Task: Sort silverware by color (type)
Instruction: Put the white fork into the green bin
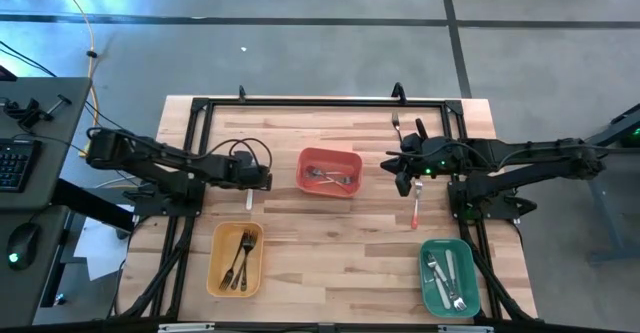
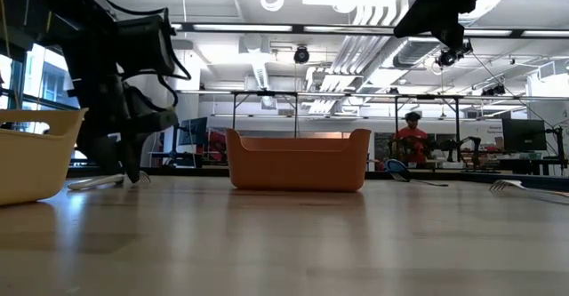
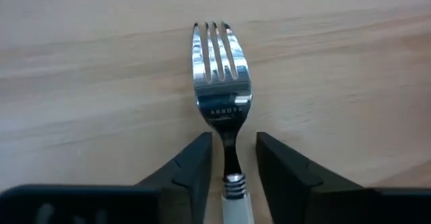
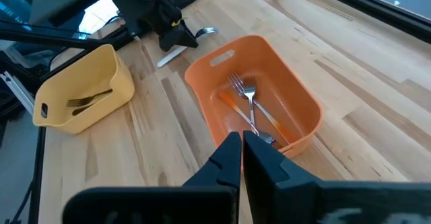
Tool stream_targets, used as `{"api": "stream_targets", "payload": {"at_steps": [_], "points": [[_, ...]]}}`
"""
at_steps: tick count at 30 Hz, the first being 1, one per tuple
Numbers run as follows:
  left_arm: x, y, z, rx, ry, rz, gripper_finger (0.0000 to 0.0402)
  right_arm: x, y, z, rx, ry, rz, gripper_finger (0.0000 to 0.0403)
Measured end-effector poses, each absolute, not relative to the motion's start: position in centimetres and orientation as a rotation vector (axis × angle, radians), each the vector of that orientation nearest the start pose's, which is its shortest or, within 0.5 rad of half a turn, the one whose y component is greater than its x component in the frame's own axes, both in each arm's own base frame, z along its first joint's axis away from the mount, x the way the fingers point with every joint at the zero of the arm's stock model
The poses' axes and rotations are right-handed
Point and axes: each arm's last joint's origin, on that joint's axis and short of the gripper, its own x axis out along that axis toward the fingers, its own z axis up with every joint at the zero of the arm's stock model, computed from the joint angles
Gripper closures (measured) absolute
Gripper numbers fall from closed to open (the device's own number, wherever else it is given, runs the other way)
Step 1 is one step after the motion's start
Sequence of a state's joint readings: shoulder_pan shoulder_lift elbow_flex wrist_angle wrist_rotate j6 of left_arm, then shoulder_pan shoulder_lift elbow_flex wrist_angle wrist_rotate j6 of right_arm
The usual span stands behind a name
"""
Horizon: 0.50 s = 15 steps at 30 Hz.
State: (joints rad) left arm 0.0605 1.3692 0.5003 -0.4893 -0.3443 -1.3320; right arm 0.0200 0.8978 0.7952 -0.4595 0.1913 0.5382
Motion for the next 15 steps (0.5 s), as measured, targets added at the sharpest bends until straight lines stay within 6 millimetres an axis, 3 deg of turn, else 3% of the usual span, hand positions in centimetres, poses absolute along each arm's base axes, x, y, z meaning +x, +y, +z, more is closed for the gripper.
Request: {"api": "stream_targets", "payload": {"at_steps": [6, 11, 15], "points": [[19.0, 1.9, 12.8, -0.934, 0.848, 1.086, 0.0387, 18.7, -0.2, 29.3, 0.456, 0.502, -0.311, 0.0403], [19.2, 1.7, 15.3, -0.954, 0.681, 0.929, 0.039, 18.8, -0.2, 29.3, 0.475, 0.497, -0.314, 0.0403], [20.3, 1.4, 18.6, -0.906, 0.434, 0.7, 0.0395, 20.1, 0.0, 29.0, 0.549, 0.469, -0.315, 0.0403]]}}
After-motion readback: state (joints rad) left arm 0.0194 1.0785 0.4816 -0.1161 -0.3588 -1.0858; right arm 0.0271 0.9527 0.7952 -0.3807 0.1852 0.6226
